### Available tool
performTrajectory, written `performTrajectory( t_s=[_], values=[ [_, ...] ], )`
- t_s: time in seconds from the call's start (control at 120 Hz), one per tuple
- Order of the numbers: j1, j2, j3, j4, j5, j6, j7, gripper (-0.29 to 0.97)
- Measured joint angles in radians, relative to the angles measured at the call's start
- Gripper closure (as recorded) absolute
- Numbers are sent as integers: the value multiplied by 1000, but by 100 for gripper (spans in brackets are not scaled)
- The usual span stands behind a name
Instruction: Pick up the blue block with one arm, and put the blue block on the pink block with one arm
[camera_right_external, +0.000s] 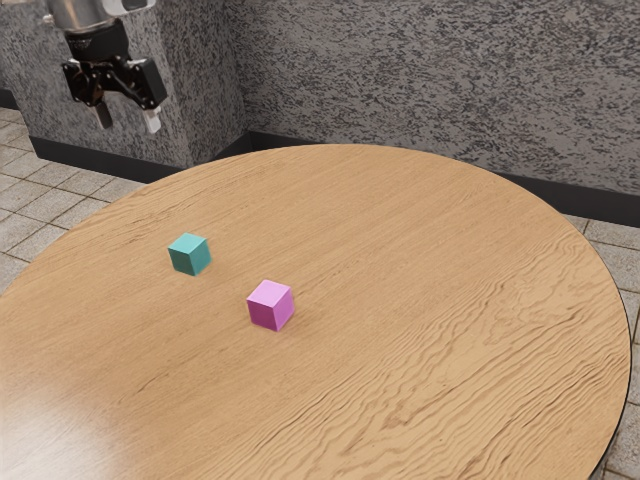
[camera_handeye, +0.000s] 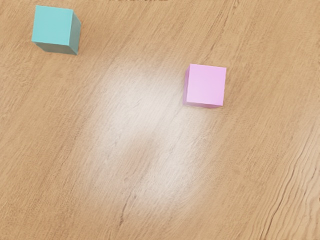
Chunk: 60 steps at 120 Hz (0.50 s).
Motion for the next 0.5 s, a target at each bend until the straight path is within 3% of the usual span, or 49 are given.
performTrajectory(
  t_s=[0.192,0.308,0.417,0.5],
  values=[
    [-28,40,1,-43,-5,52,8,3],
    [-21,-43,1,-388,1,264,26,3],
    [163,-143,-3,-611,4,484,62,4],
    [207,-233,-4,-802,4,680,103,4]
  ],
)
